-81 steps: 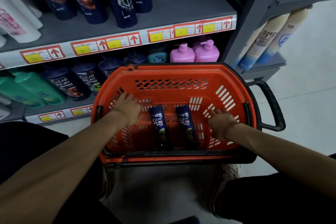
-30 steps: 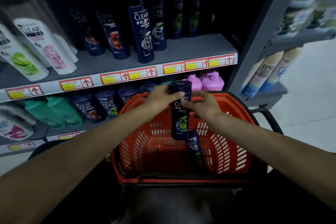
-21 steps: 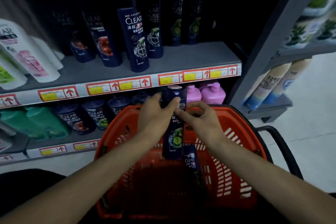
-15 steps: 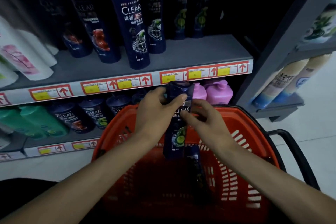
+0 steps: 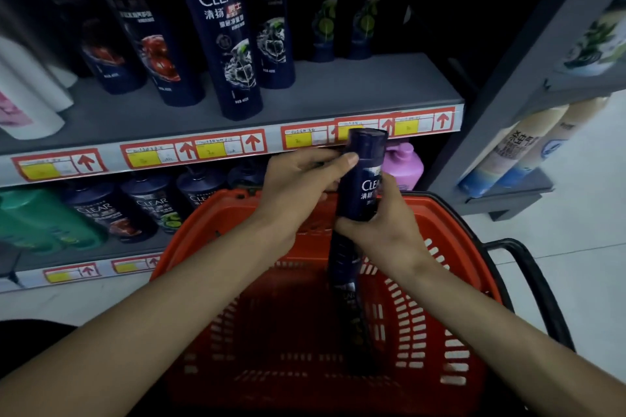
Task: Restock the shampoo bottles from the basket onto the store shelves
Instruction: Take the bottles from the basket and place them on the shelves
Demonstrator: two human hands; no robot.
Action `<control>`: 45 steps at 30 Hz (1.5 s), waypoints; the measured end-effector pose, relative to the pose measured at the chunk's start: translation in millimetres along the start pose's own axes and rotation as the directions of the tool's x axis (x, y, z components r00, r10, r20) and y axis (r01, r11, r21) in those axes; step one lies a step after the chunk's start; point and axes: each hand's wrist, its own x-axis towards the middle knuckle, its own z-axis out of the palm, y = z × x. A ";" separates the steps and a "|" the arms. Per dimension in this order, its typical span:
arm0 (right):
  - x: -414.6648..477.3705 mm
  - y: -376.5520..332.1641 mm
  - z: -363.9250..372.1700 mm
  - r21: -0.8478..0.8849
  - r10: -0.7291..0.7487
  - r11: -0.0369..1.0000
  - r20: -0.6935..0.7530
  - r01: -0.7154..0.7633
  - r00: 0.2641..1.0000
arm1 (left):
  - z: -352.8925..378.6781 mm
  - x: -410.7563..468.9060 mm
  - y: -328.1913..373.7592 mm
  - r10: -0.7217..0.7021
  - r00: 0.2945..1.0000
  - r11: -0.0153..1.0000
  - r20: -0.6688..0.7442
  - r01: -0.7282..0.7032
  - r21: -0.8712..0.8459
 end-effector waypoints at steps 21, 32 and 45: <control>-16.0 -63.6 -45.0 0.349 0.007 0.937 0.012 -0.011 1.000 | -8.0 -50.6 24.0 0.164 0.964 0.956 0.211 -0.208 0.208; -21.8 -78.2 -63.9 0.433 0.119 0.900 -0.137 -0.049 0.983 | 18.3 -51.0 31.8 0.105 0.972 0.975 0.211 -0.142 0.169; -14.5 -64.4 -71.8 0.640 0.098 0.745 0.175 -0.189 0.980 | 25.7 -8.9 63.1 -0.020 0.995 0.962 0.098 0.046 -0.270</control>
